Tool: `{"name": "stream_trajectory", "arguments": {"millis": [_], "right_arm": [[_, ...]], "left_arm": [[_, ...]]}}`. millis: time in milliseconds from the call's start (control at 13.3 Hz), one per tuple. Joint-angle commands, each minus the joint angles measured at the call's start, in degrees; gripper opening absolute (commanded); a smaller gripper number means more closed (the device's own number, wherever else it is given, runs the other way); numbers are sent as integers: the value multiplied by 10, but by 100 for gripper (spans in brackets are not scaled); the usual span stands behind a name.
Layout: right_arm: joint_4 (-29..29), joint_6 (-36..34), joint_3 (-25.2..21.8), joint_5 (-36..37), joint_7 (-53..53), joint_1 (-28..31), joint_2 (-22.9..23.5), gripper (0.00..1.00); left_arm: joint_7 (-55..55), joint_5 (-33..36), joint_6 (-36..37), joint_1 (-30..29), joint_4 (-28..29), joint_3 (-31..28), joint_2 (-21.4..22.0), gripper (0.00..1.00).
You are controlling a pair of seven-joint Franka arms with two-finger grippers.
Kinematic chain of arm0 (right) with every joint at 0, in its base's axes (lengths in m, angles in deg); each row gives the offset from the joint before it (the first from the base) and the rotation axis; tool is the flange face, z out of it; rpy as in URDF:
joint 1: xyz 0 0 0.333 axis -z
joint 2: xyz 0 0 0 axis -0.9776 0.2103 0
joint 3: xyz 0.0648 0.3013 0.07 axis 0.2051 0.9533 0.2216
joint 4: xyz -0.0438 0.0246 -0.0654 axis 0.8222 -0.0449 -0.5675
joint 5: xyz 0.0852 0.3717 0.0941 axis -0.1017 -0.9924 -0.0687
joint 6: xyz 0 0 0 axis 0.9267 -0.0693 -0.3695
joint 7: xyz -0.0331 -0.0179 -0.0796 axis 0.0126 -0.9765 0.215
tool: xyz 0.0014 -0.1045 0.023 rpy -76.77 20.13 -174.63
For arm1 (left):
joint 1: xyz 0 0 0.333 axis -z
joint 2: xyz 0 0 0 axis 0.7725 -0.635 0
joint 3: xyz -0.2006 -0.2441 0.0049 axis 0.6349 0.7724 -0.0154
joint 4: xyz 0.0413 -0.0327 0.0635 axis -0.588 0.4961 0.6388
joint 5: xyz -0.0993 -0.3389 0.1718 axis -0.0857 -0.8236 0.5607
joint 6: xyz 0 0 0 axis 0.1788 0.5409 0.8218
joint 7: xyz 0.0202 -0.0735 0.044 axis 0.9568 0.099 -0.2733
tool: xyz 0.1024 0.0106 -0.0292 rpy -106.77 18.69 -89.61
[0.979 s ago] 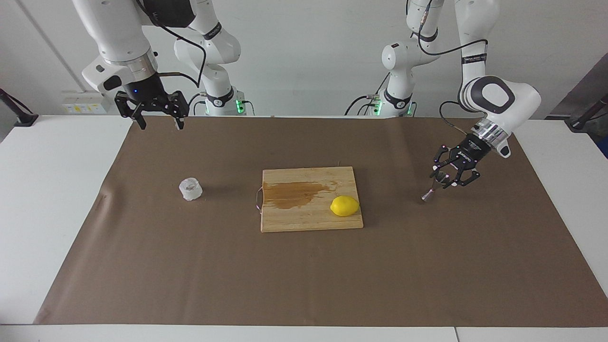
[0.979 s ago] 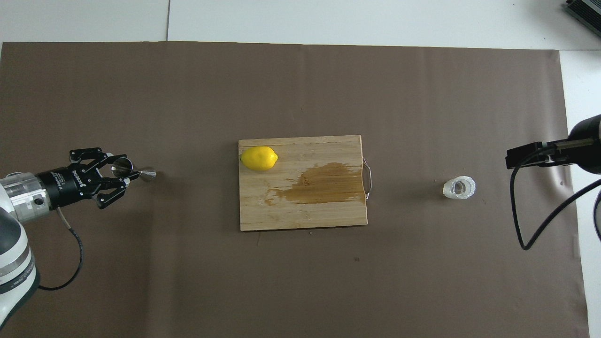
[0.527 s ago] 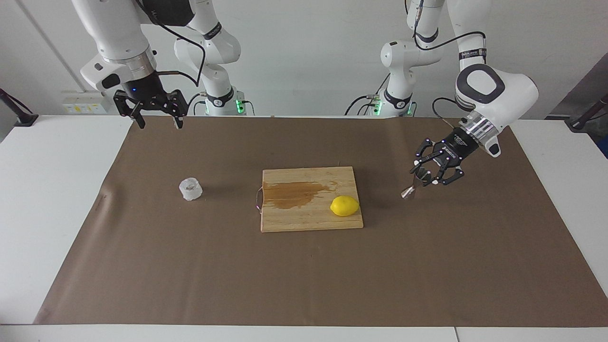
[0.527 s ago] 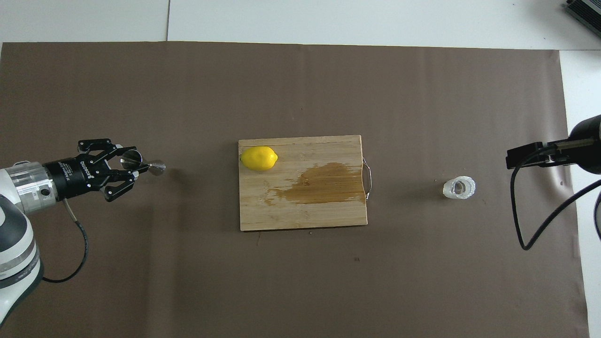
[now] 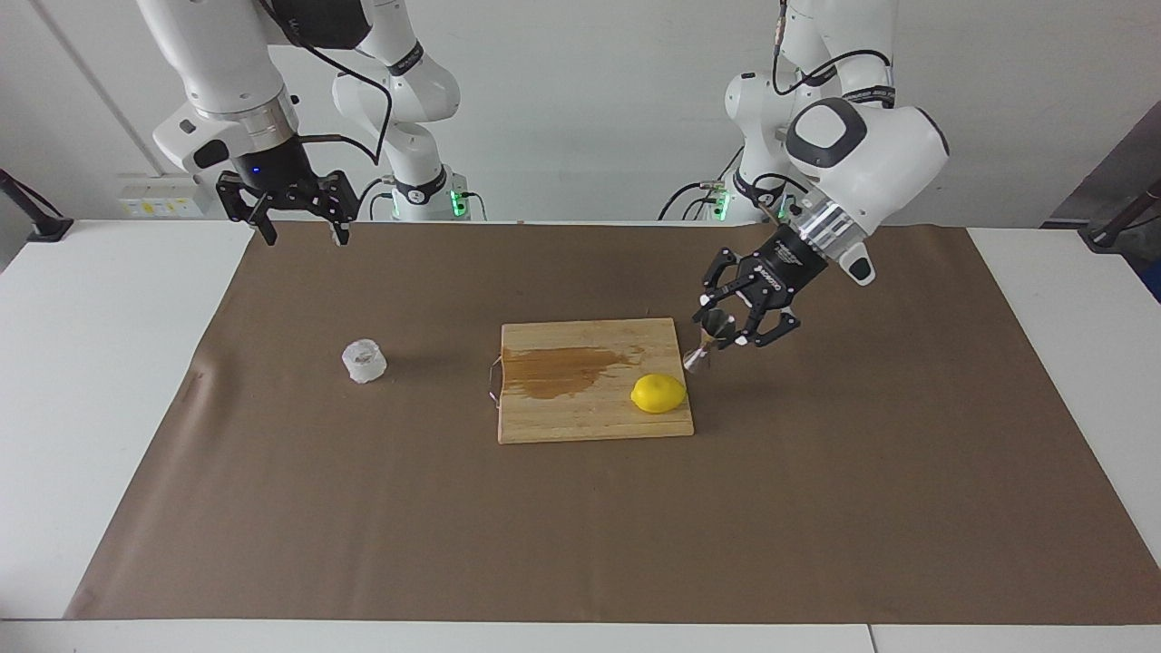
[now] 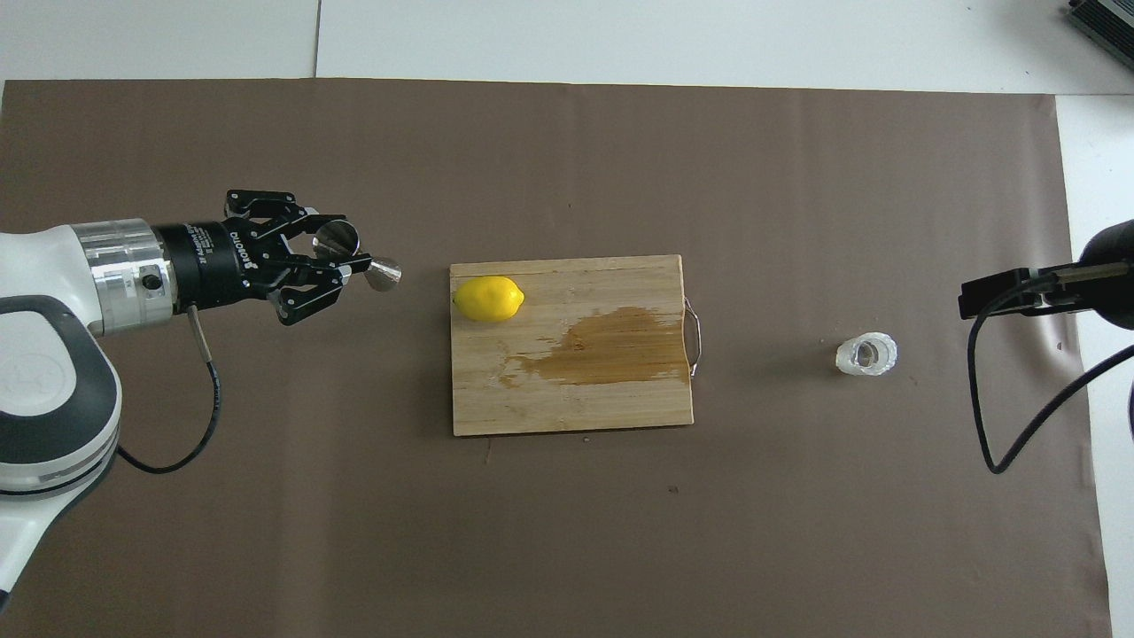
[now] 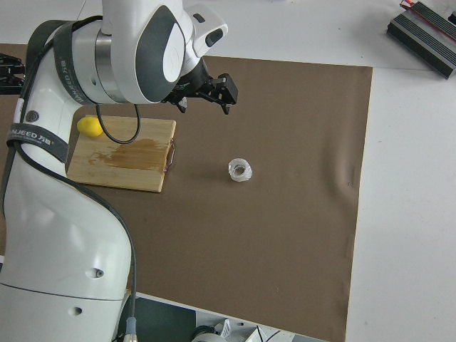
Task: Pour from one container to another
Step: 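Lift the metal cup with the left gripper over the wooden board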
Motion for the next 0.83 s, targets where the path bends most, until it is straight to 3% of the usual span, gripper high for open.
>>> {"name": "stream_trajectory", "arguments": {"millis": [0,301,527,753], "right_arm": [[-12,5,0,-18,-11,7,-11,100],[-12,5,0,-18,-11,7,-11,100],[-12,5,0,-18,-10,7,-11,100],[-13,5,0,-18,-10,7,-11,100]], "left_arm": [[-24,-3,-45,54,-13,-5,-35,0],[-93,-50,-240,169,21,-5,-58,0],[-120,-58,-274,214,33,-6,-68,0],[-124,-58,-349,267,38,-5,-105,0]]}}
